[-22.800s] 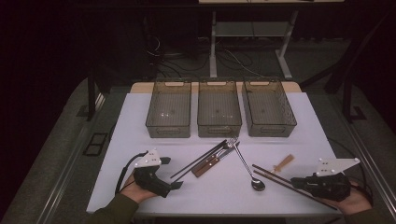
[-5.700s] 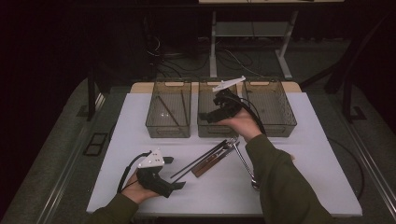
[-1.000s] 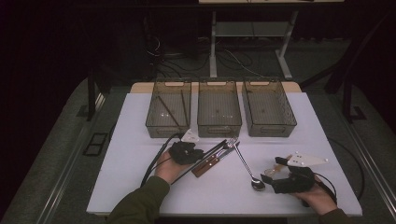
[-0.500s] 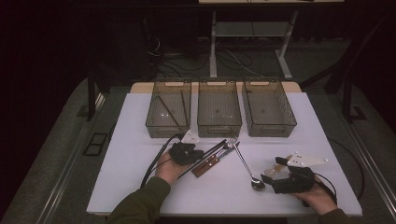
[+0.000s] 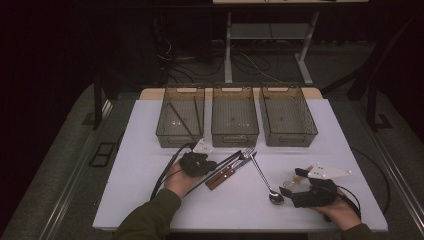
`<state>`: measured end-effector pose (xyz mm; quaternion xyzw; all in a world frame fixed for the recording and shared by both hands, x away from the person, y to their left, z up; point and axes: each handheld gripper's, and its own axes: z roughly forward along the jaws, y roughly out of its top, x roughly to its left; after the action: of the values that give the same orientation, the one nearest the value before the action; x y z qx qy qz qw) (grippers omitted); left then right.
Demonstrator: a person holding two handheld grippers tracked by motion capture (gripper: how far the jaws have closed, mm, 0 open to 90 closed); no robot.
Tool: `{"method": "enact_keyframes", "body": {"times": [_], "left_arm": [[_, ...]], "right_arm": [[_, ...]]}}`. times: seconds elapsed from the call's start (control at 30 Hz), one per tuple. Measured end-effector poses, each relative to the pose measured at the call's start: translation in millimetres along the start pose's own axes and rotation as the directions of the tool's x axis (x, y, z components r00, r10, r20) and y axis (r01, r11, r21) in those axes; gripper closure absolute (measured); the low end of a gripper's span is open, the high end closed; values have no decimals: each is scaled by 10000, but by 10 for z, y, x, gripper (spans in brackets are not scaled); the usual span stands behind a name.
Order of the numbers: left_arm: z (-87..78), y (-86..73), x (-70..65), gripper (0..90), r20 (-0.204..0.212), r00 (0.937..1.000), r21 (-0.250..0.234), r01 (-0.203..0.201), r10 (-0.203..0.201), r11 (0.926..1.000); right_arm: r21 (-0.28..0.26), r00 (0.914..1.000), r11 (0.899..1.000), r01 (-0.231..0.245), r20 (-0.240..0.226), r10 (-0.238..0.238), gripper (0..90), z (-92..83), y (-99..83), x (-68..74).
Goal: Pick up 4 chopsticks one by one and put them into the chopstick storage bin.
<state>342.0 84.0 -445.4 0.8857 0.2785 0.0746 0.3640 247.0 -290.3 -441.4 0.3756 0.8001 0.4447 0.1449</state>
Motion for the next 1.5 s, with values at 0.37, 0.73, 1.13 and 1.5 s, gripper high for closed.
{"method": "enact_keyframes", "body": {"times": [0.37, 0.73, 1.13, 1.5], "left_arm": [[-124, -9, 50, 859, 351, 9993, 88, 90, -93, 9999], [-269, -14, 12, 858, 957, 9954, 106, -34, 24, 9999], [-480, 15, 81, 859, 1389, 9902, -109, 150, -134, 9998], [-636, 57, 169, 859, 1353, 9907, -346, 191, -143, 9992]], "right_arm": [[25, 10000, 10000, 29, -59, -29, 104, 4, -4, 2], [28, 10000, 10000, 49, -48, -49, 104, -3, -4, 3], [2, 10000, 10000, 62, -47, -62, 103, -4, -1, 7], [-14, 9999, 10000, 87, -70, -87, 104, -5, 0, 9]]}}
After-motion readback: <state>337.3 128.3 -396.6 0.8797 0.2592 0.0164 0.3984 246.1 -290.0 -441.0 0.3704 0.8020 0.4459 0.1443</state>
